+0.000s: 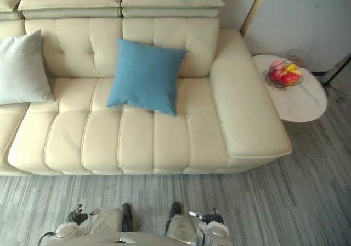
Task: Pick up cushions and gather them together orderly.
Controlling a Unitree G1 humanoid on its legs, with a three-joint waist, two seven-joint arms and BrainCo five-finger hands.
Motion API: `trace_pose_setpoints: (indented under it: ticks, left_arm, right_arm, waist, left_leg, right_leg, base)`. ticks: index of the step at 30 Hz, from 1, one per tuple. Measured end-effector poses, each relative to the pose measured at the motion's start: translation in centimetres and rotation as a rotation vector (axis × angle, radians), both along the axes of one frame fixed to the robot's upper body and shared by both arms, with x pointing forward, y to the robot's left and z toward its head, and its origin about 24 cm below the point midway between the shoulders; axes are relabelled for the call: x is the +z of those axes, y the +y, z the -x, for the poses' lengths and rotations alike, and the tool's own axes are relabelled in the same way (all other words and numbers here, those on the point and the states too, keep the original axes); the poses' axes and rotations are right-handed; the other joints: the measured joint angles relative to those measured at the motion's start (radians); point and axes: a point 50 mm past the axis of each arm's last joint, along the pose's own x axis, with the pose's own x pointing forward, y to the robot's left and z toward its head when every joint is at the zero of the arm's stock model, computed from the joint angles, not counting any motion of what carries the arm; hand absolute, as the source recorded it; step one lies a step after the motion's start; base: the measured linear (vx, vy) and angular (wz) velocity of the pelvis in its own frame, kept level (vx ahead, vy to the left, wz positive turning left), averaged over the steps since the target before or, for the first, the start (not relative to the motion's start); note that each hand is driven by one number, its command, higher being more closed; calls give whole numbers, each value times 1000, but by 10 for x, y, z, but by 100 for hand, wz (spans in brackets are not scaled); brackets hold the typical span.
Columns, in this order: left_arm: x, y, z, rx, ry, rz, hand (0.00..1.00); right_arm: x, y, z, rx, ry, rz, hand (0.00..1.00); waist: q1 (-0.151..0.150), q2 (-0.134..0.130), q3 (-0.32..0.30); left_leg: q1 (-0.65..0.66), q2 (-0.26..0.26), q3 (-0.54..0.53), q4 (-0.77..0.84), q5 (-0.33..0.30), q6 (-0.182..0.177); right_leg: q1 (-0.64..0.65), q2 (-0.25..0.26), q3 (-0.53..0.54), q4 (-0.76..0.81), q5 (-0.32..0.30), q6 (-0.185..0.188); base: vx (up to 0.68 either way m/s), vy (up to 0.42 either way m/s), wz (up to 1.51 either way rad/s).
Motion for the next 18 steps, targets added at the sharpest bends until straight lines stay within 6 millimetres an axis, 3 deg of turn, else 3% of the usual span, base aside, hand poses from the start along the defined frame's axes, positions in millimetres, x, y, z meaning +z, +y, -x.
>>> trace_pose_setpoints:
  ticks: [4, 5, 18]
  left_arm:
    - [-1, 1, 4, -8, 11, 8, 0]
    - [-7, -6, 20, -68, 77, 28, 0]
    - [-7, -6, 20, -68, 77, 28, 0]
  right_arm:
    - [-6, 1, 17, -13, 55, -14, 0]
    - [-8, -4, 26, -12, 92, -12, 0]
    - [-8, -4, 26, -14, 91, -13, 0]
  waist:
    - [-7, -13, -27]
    - [-25, 8, -91]
    - [-25, 8, -91]
  left_leg:
    - [68, -48, -9, -87, 19, 12]
    - [182, -66, -65, -258, 128, 25]
    - [178, -66, -68, -262, 127, 23]
  right_leg:
    - [60, -30, 0, -33, 22, 8]
    - [113, -4, -10, -95, 39, 22]
    - [112, -4, -17, -97, 39, 22]
  base:
    - [-57, 97, 14]
    - [-29, 24, 5]
    - [0, 0, 1]
